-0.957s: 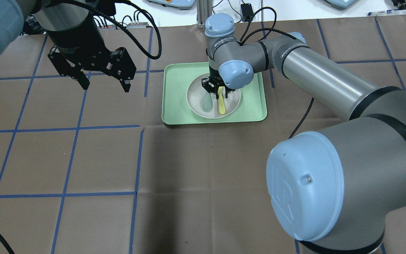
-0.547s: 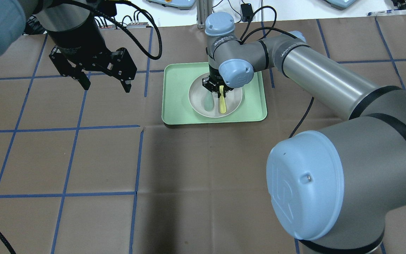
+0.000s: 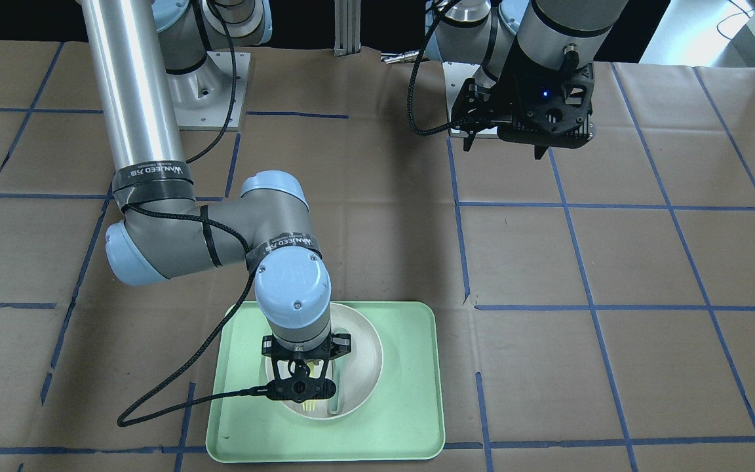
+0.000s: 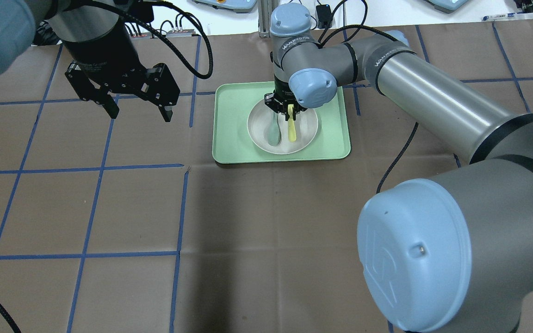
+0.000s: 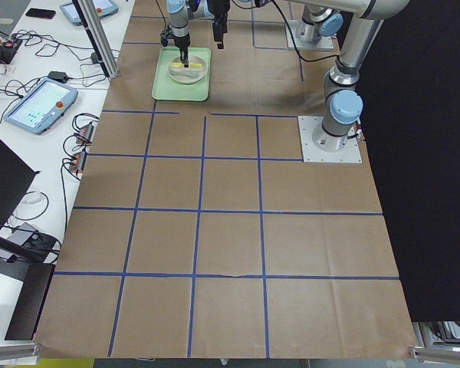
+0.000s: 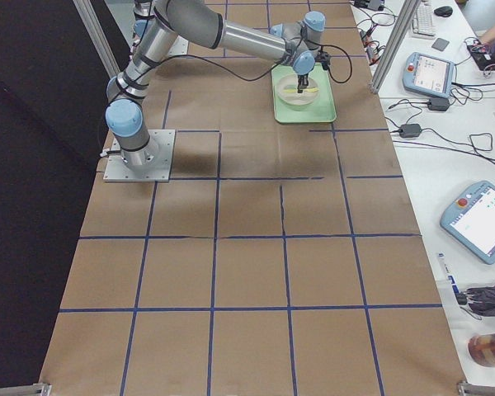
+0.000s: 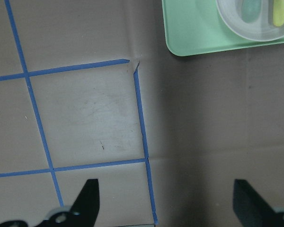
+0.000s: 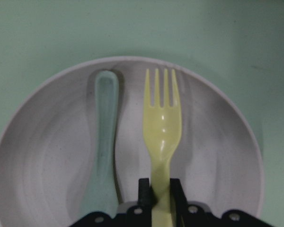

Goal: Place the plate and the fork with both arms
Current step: 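Lift the yellow fork and move it beside the plate on the tray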

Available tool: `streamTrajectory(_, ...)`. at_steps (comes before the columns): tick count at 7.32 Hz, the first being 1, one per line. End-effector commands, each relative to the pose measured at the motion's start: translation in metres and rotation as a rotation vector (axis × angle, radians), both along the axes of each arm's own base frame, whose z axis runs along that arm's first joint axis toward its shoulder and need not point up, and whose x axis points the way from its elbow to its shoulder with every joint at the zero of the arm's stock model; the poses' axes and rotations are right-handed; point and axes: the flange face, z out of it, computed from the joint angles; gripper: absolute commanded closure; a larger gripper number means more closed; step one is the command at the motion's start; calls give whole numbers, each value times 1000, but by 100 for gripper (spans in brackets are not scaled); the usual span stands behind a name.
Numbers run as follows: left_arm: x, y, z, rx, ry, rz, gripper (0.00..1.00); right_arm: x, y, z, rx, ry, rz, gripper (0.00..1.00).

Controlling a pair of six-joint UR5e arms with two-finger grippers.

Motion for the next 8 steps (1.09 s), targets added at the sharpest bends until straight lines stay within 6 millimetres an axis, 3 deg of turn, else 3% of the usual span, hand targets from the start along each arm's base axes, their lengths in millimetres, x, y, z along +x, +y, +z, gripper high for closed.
streamTrajectory(1, 0, 4, 0, 0, 0, -1, 0, -33, 3, 22, 18, 5, -38, 97)
streamTrajectory(3, 4, 5, -5, 12, -1, 7, 0, -93, 1, 4, 51, 16, -39, 98)
streamTrajectory(4, 4, 5, -5, 10, -1, 7, 0, -104, 5, -6, 55, 15, -46, 98)
streamTrajectory(6, 4, 5, -5, 10, -1, 7, 0, -108, 7, -42, 20, 3, -52, 97)
streamTrajectory(8, 4, 5, -4, 9, 1, 7, 0, -111, 5, -45, 5, 7, -57, 95)
